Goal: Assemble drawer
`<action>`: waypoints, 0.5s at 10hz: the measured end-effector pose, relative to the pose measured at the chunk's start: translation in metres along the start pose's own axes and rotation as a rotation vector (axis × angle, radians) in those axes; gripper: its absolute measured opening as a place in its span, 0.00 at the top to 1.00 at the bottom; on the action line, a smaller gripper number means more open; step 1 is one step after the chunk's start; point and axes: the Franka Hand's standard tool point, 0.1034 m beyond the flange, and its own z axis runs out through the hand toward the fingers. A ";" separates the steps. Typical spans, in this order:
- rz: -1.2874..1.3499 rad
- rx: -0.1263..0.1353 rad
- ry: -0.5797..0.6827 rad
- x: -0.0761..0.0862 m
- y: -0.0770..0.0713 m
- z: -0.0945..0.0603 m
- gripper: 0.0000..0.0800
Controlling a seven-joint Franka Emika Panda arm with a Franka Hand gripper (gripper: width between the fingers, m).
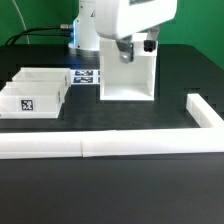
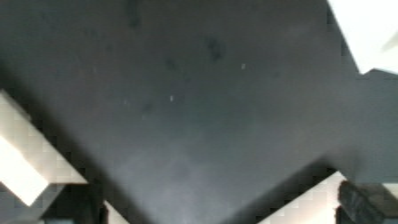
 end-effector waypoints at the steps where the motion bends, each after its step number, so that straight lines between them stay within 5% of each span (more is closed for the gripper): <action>1: 0.134 -0.017 0.018 -0.012 -0.014 -0.006 0.19; 2: 0.266 -0.012 0.005 -0.020 -0.032 -0.009 0.19; 5: 0.329 0.008 0.004 -0.022 -0.037 -0.010 0.19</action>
Offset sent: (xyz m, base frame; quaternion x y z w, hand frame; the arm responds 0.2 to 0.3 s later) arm -0.0072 0.0128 0.0086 0.0456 -0.0009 0.0842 0.9954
